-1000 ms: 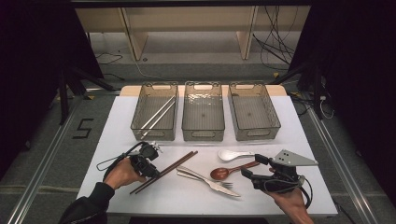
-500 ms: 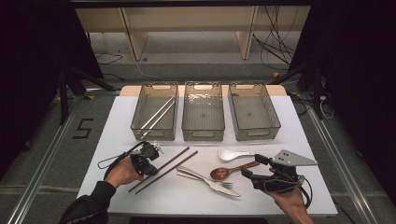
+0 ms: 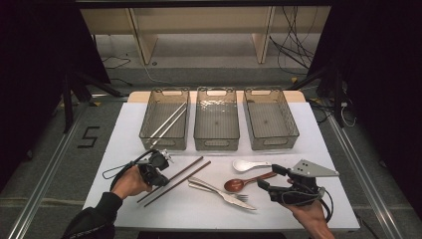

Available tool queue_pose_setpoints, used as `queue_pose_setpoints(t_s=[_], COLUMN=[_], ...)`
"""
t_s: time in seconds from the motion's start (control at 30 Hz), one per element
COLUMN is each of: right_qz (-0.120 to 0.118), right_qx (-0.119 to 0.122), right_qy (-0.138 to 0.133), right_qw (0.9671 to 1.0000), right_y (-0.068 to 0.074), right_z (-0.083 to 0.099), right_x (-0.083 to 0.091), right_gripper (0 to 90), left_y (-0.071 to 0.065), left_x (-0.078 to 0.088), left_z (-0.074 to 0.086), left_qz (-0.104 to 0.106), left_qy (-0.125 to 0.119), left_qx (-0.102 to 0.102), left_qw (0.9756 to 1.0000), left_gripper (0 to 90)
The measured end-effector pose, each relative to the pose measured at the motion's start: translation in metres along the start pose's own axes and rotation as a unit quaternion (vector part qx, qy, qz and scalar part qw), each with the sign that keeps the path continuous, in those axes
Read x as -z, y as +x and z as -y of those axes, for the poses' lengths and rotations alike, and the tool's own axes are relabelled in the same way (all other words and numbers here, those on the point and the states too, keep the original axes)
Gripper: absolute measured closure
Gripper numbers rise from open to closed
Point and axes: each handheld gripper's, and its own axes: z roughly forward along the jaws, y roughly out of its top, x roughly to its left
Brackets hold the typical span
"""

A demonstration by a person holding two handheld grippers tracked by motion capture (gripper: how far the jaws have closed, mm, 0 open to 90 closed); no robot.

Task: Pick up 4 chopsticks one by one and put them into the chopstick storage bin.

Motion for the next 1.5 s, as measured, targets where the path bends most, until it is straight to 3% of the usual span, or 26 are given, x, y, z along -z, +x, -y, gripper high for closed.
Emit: queue_pose_setpoints(t_s=[0.23,0.5,0.7,1.0,1.3,1.5], right_qz=[0.0,0.0,0.001,0.001,0.002,0.002], right_qx=[0.0,-0.002,-0.002,-0.002,-0.006,-0.007], right_qy=[0.0,0.0,0.0,-0.001,-0.002,-0.002], right_qw=[1.0,1.0,1.0,1.0,1.0,1.0], right_y=[0.0,0.0,-0.001,-0.001,-0.002,-0.002], right_z=[0.0,0.0,0.0,0.0,0.0,0.0], right_x=[0.0,0.0,0.0,0.0,0.001,0.001], right_gripper=[28.4,28.4,28.4,28.4,28.4,28.4], left_y=[-0.002,-0.007,0.003,0.016,0.04,0.057], left_x=[0.015,0.035,0.043,0.06,0.073,0.073], left_z=[0.0,-0.005,-0.006,-0.011,-0.016,-0.023], left_qz=[0.01,0.015,0.021,0.015,0.005,0.012], left_qy=[-0.025,-0.066,-0.094,-0.129,-0.169,-0.173], left_qx=[-0.006,-0.018,-0.001,0.009,0.043,0.063], left_qw=[0.9996,0.9975,0.9953,0.9914,0.9846,0.9827], left_gripper=[84.3,84.2,84.2,84.2,84.2,84.2])
